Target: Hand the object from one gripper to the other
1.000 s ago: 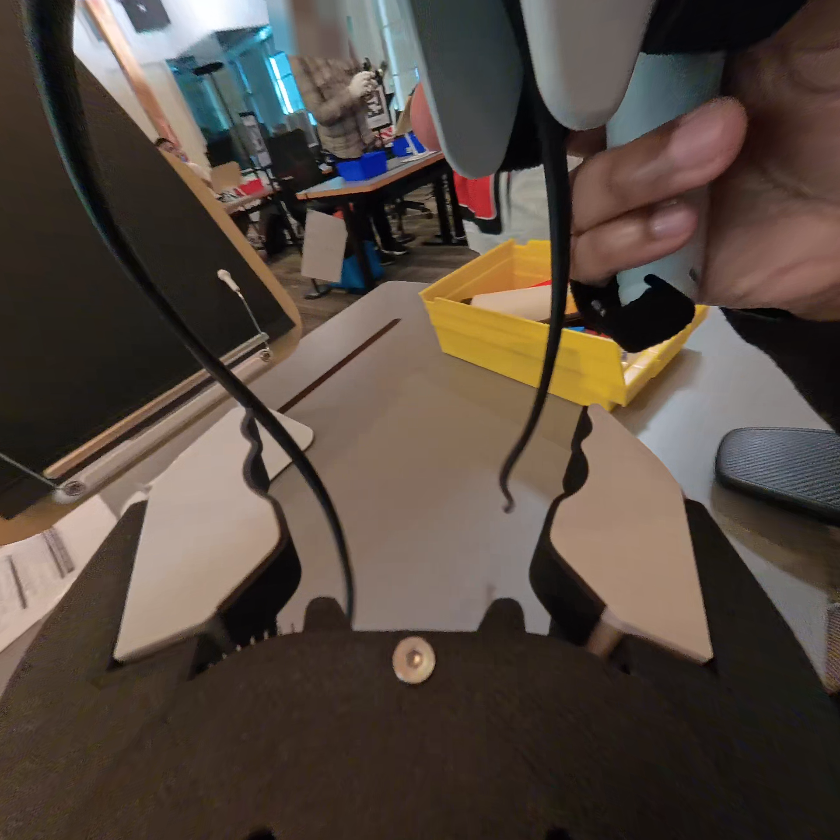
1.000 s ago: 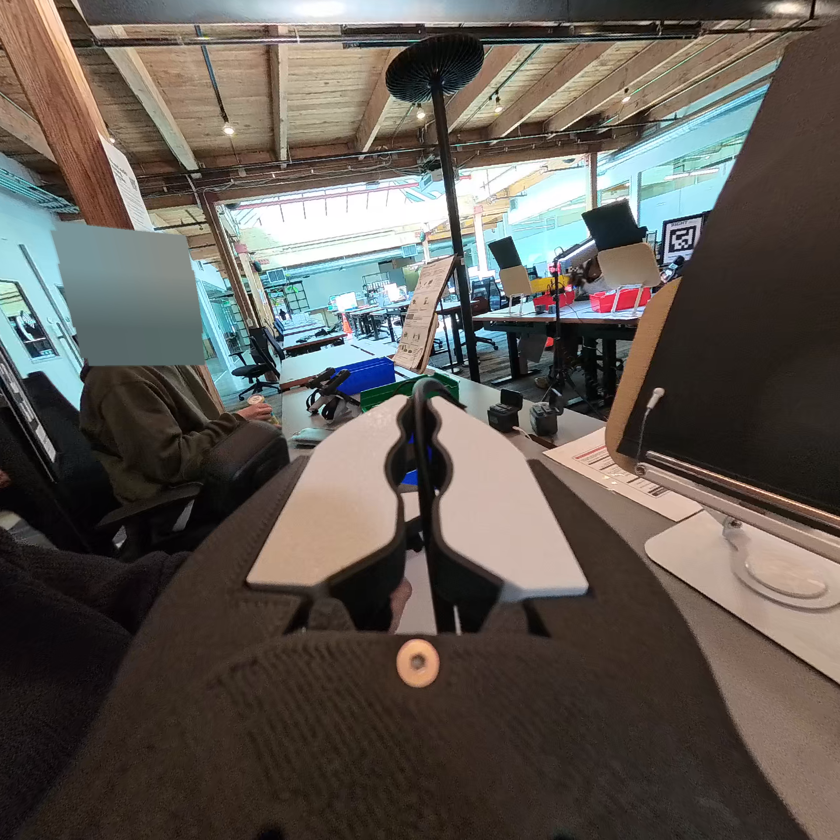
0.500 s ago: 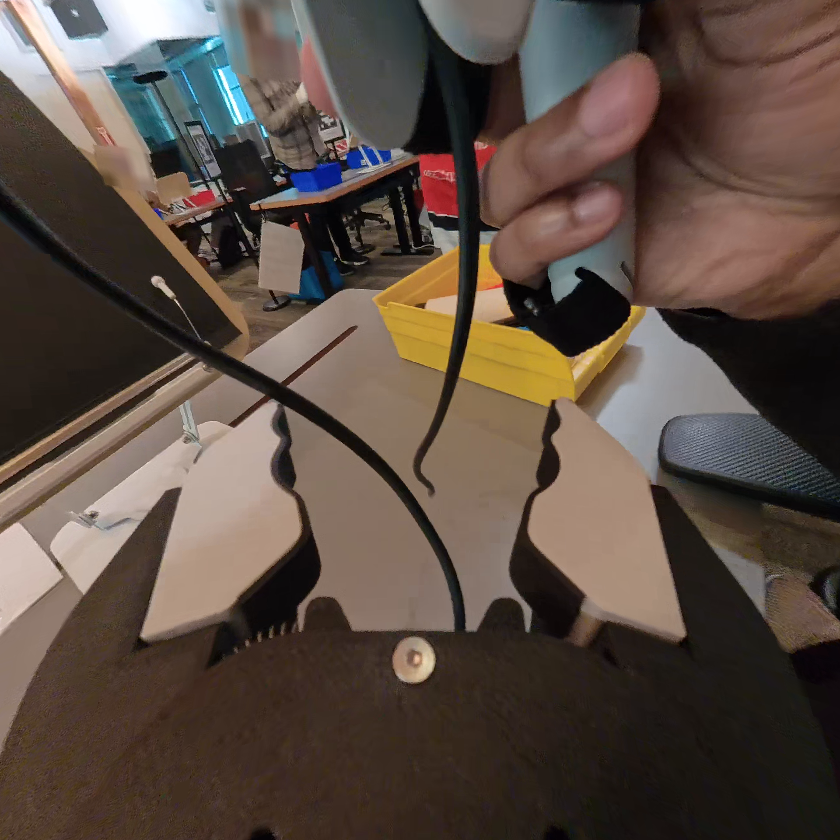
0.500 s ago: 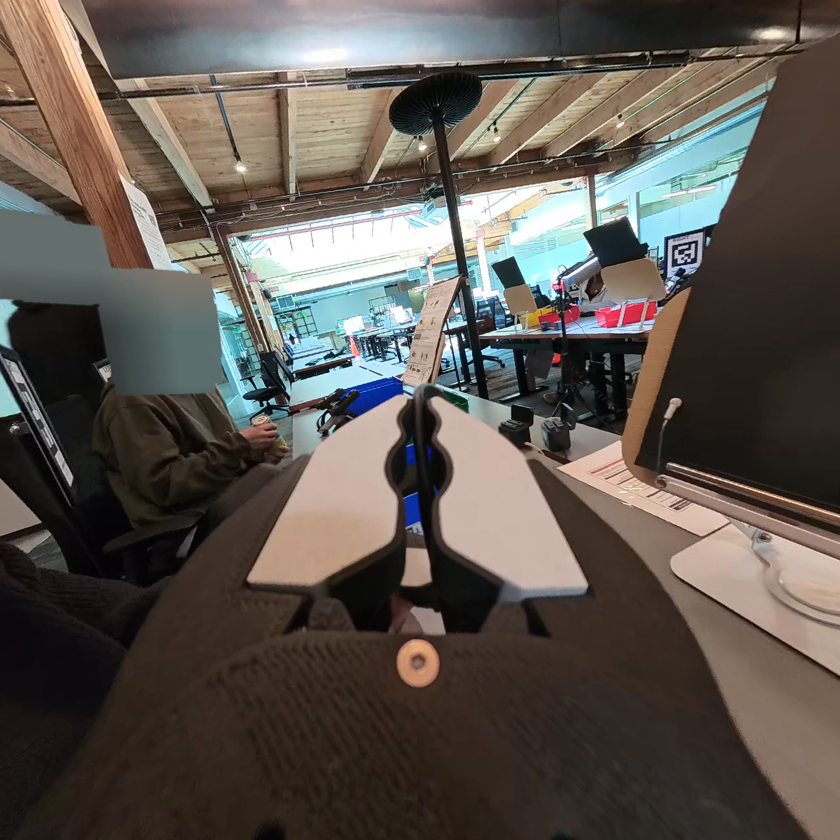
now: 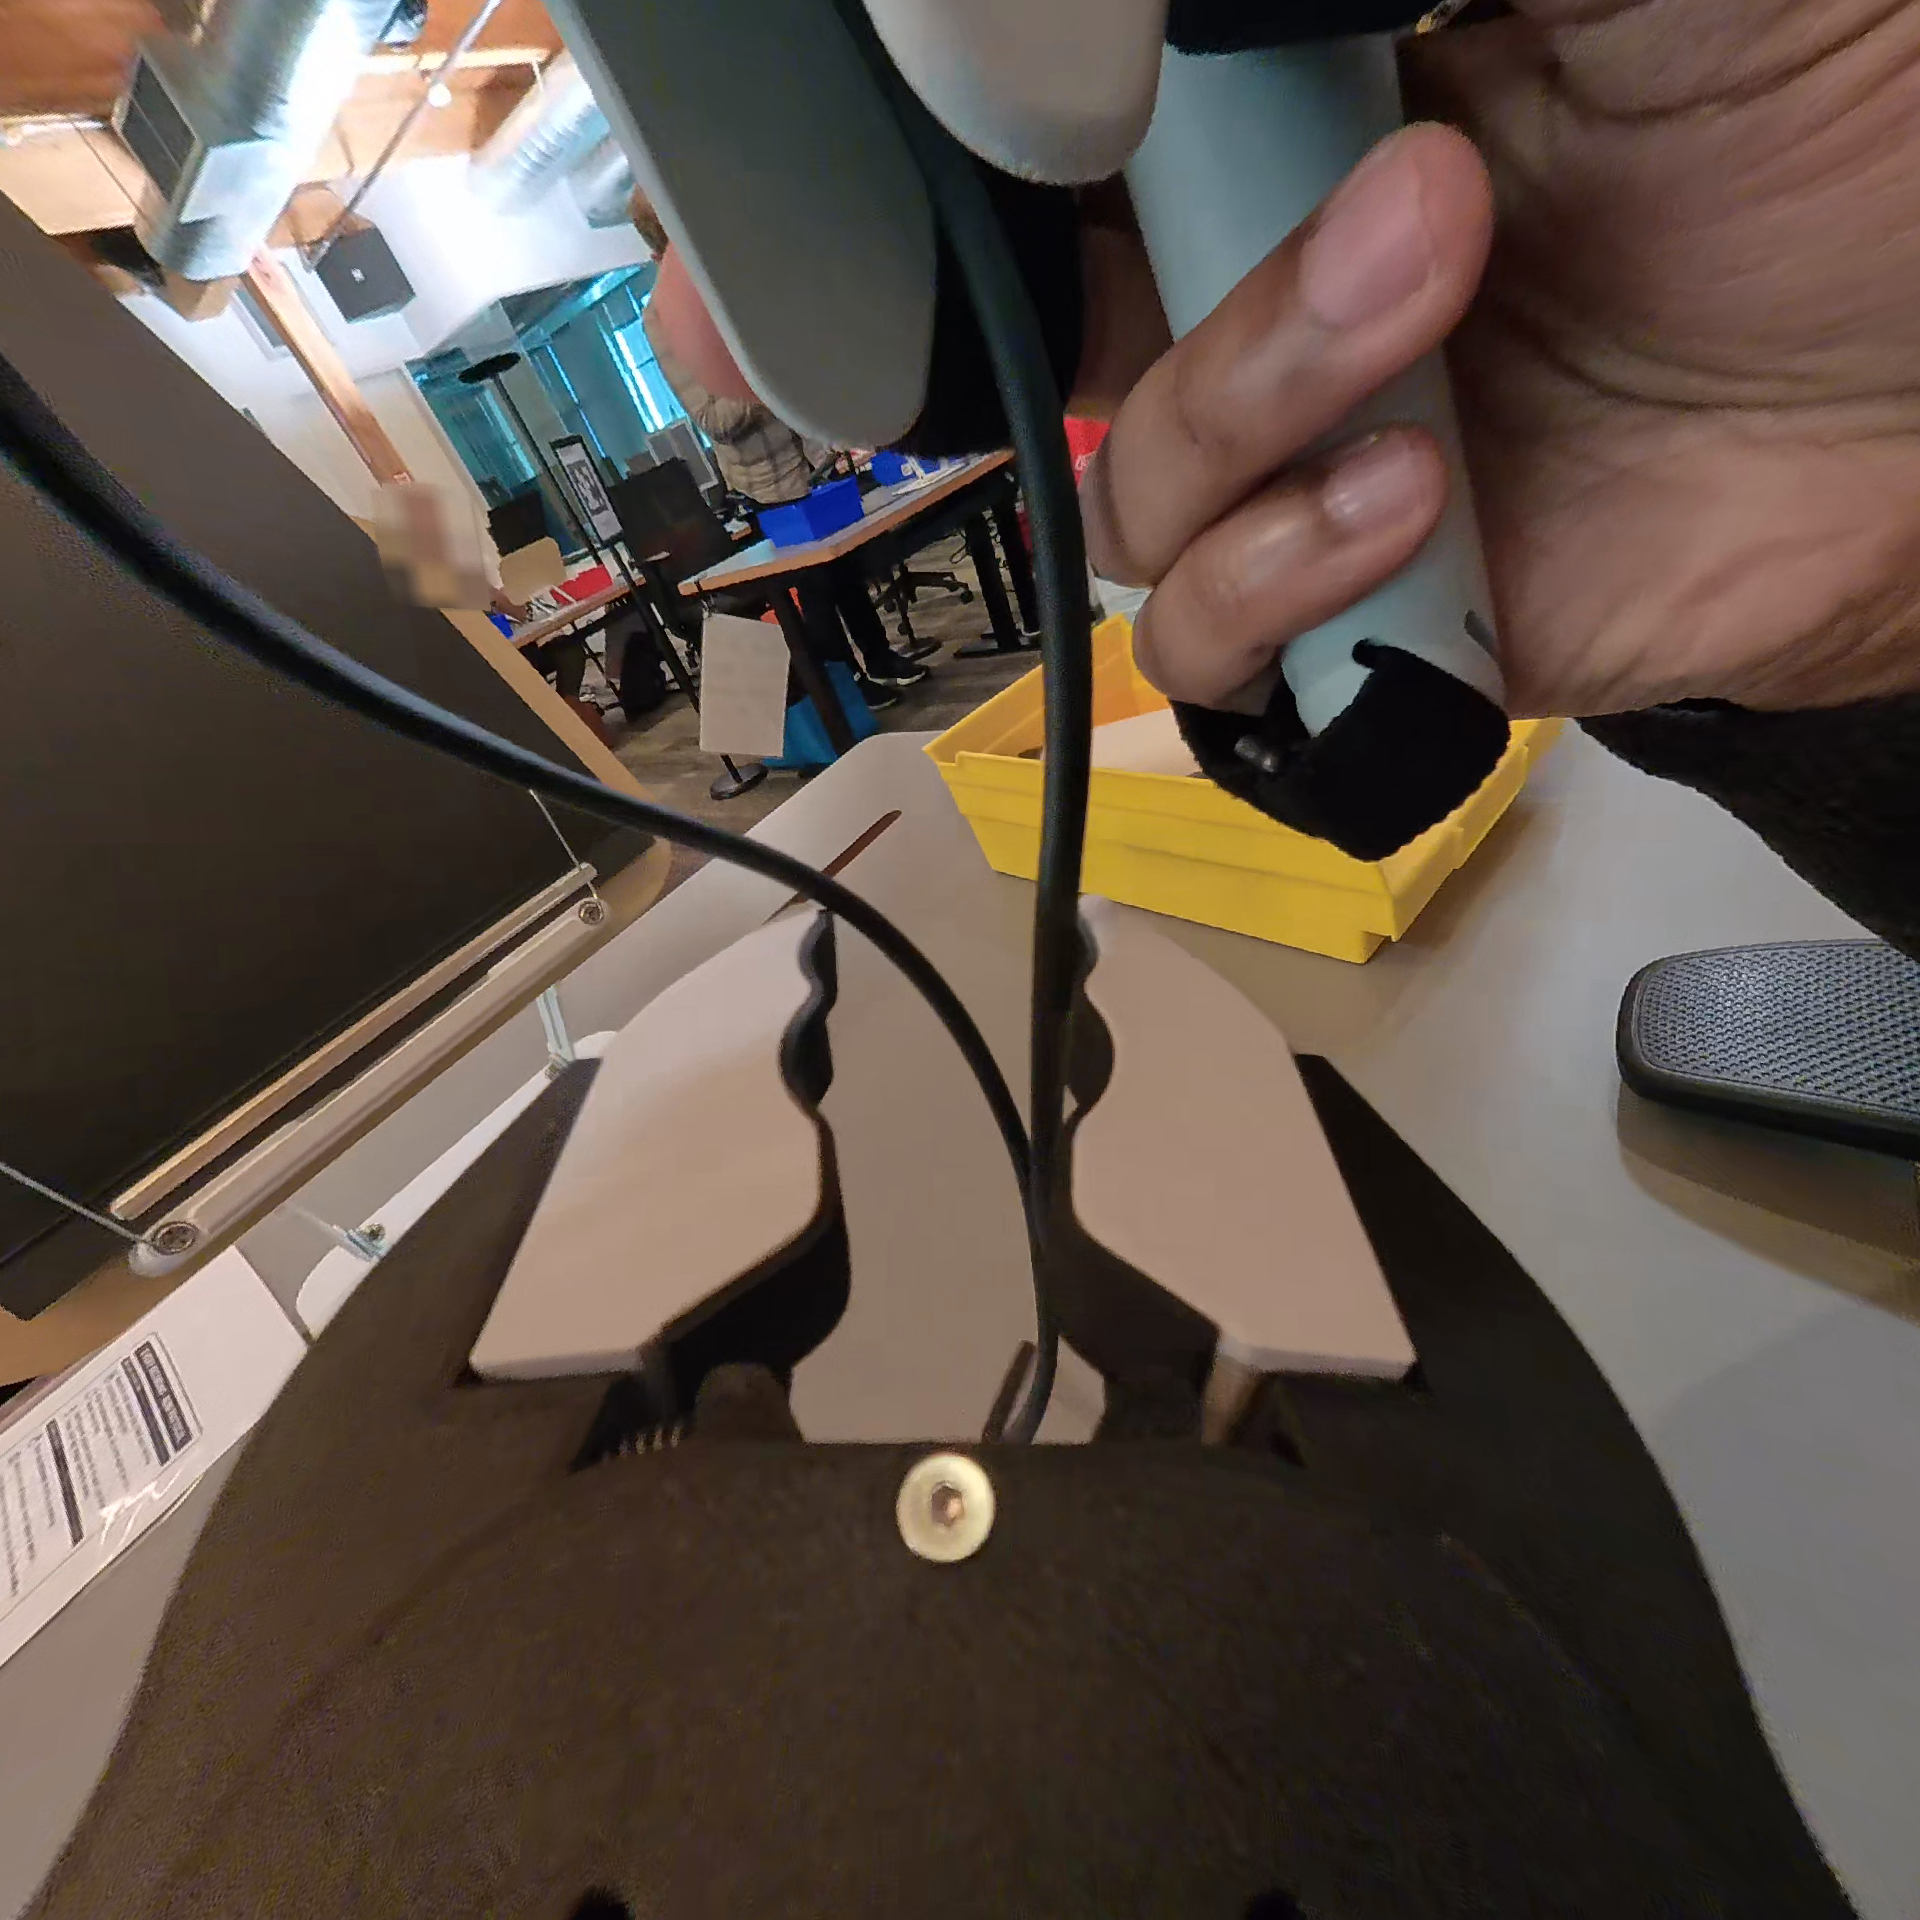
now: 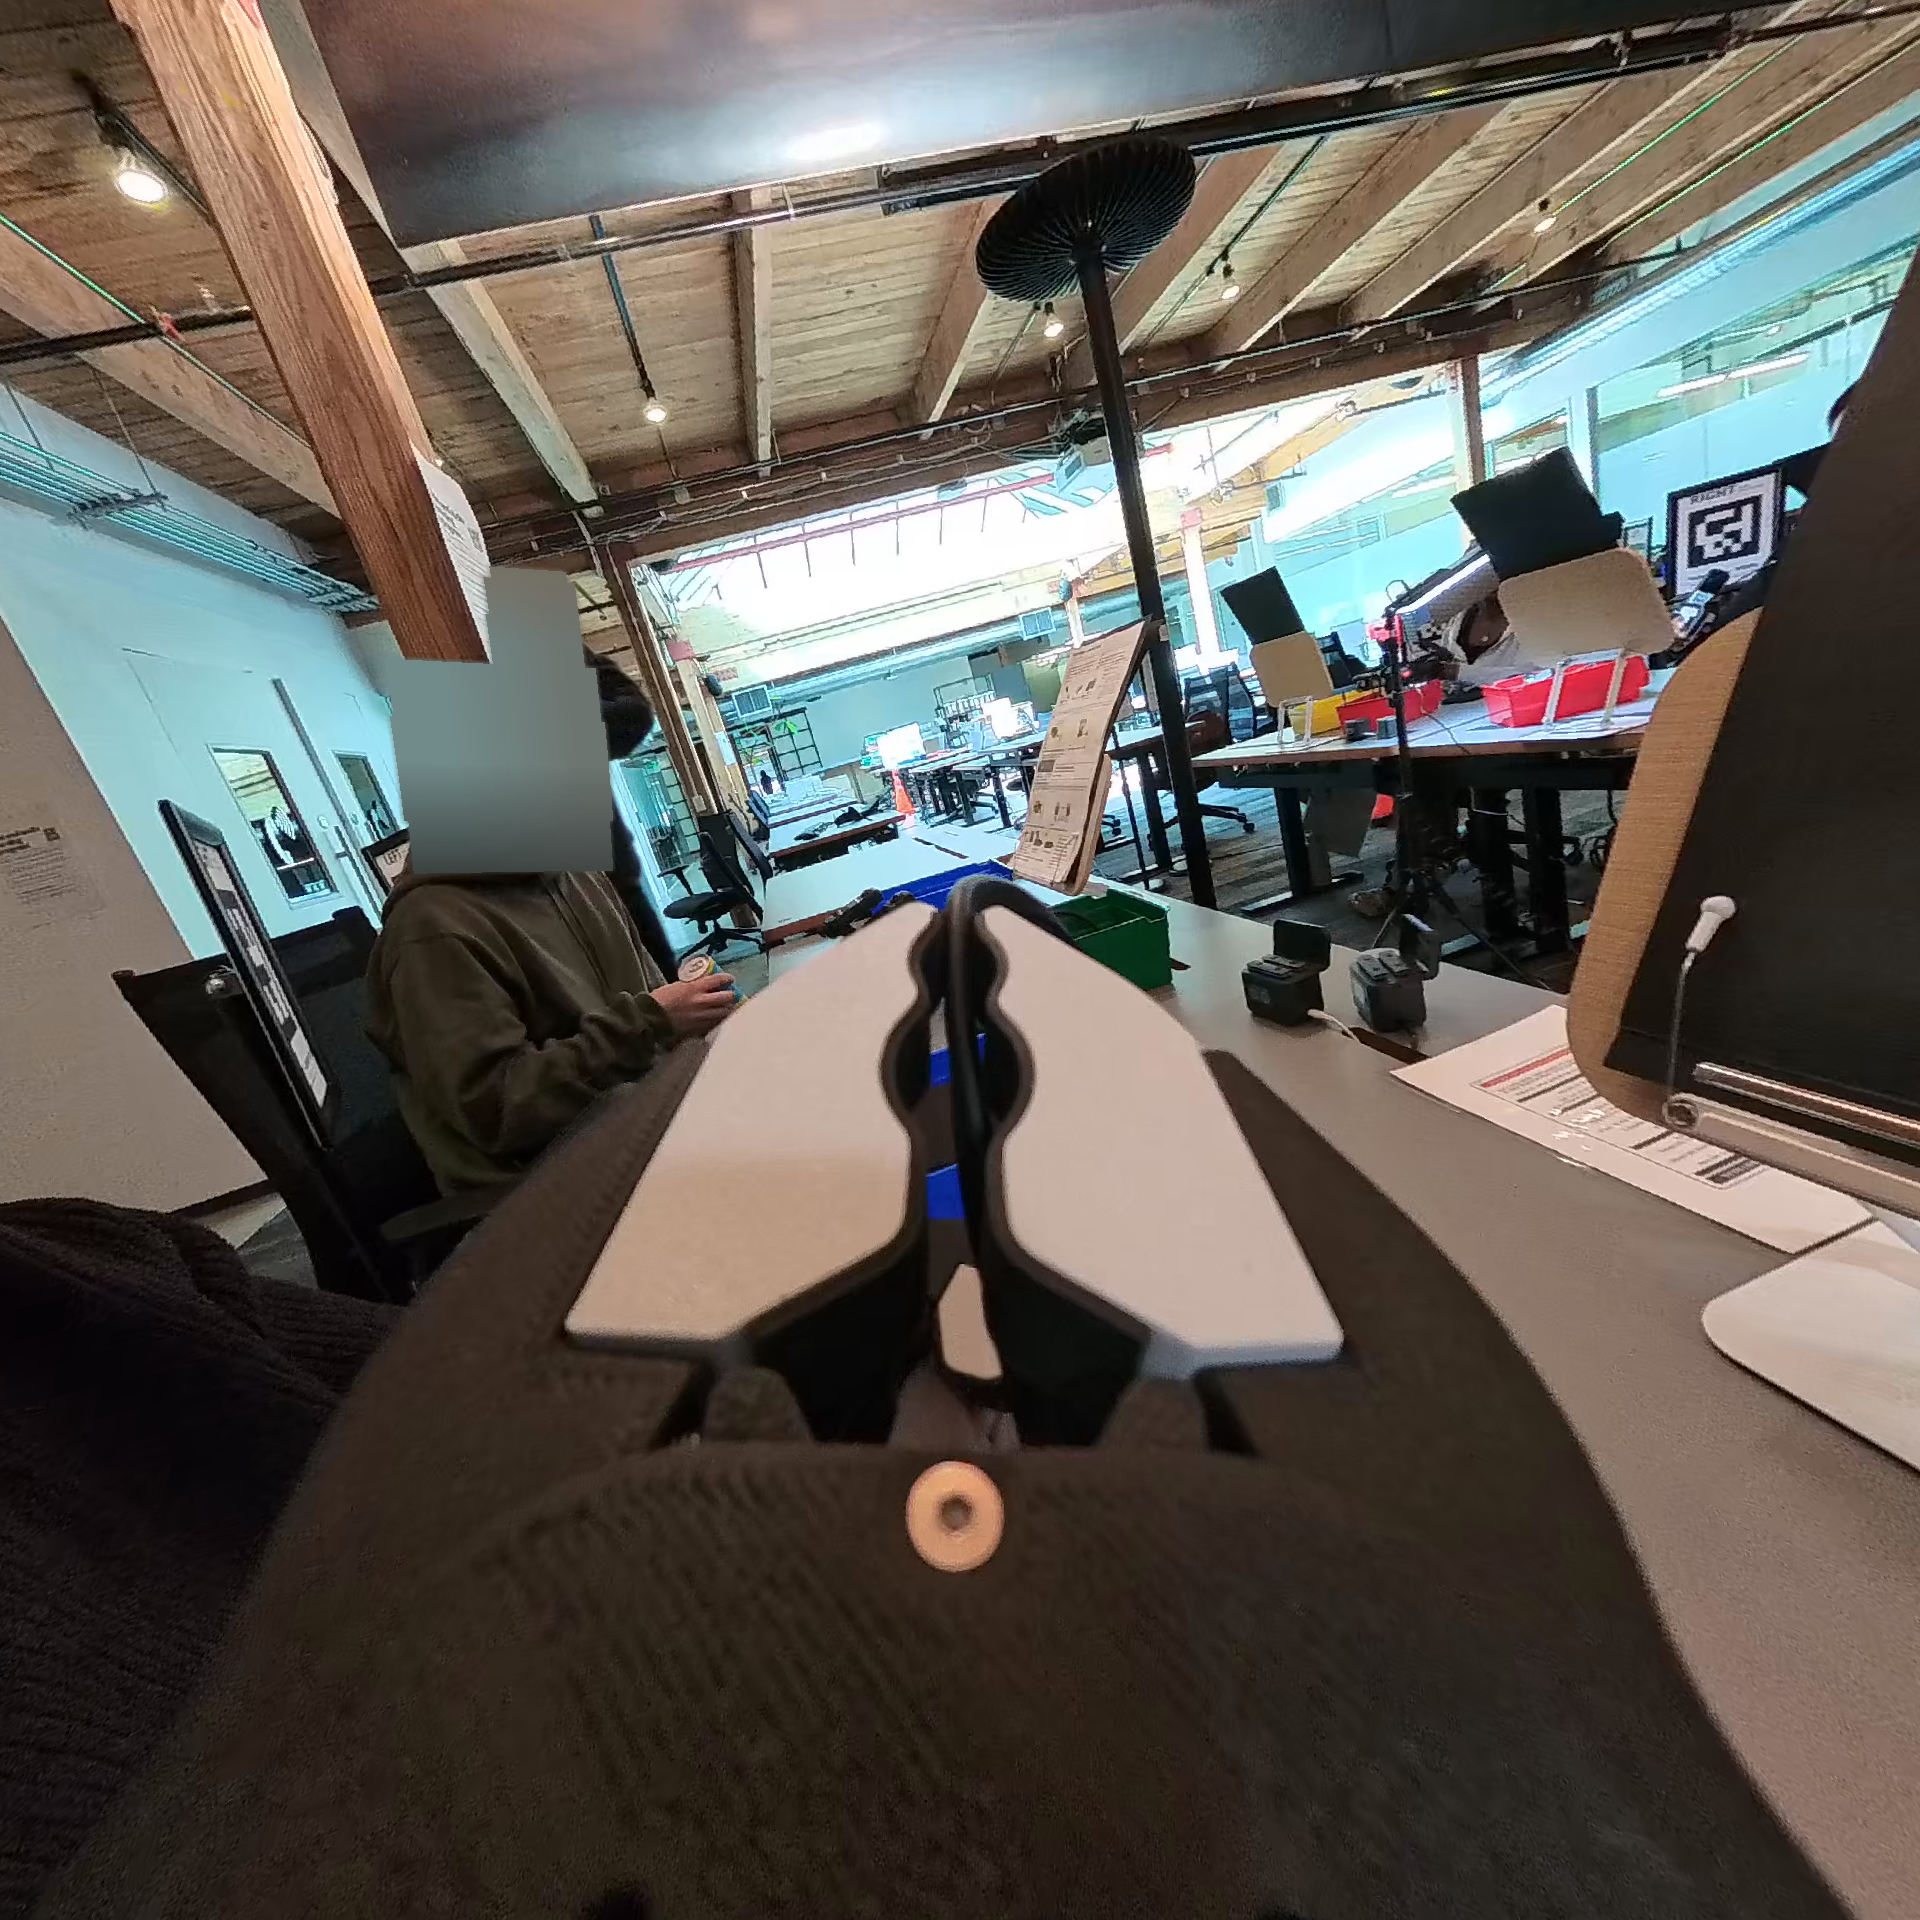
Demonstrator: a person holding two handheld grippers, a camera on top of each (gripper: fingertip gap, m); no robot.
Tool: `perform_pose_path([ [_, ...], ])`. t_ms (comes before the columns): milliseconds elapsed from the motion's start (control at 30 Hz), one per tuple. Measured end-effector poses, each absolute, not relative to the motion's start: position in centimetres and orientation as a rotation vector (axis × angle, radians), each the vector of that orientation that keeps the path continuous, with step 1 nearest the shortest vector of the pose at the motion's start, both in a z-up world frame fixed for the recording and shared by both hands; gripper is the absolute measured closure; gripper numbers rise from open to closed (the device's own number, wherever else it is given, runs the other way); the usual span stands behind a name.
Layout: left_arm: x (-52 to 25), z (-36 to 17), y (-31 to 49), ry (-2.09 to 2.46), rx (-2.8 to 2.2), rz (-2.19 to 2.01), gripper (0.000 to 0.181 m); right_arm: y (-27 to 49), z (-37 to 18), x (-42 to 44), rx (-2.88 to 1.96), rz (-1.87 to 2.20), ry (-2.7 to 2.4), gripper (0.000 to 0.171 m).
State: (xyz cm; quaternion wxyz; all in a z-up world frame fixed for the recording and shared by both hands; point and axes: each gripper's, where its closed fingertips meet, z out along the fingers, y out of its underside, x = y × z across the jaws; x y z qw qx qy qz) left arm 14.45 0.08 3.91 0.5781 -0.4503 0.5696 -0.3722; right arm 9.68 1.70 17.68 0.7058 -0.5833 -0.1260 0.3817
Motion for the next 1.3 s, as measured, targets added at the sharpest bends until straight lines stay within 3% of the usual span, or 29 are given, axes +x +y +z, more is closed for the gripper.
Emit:
perform_pose_path([
  [100,14.2,4.3,-0.1,1.333,-1.027,-0.881,0.167,1.7,17.8,9.9,-1.293,0.842,-0.276,0.167],
  [267,14.2,4.3,-0.3,1.354,-1.05,-0.933,0.179,1.5,17.9,10.3,-1.284,0.847,-0.27,0.167],
  [467,13.9,4.5,-0.1,1.356,-1.096,-1.041,0.179,1.4,18.0,10.3,-1.278,0.868,-0.275,0.166],
  [867,11.9,7.5,2.9,1.208,-1.169,-1.237,0.178,1.1,18.2,10.4,-1.285,0.905,-0.275,0.144],
  [1300,8.0,12.2,7.3,0.978,-1.173,-1.388,0.179,1.7,17.1,9.5,-1.331,0.898,-0.298,0.136],
])
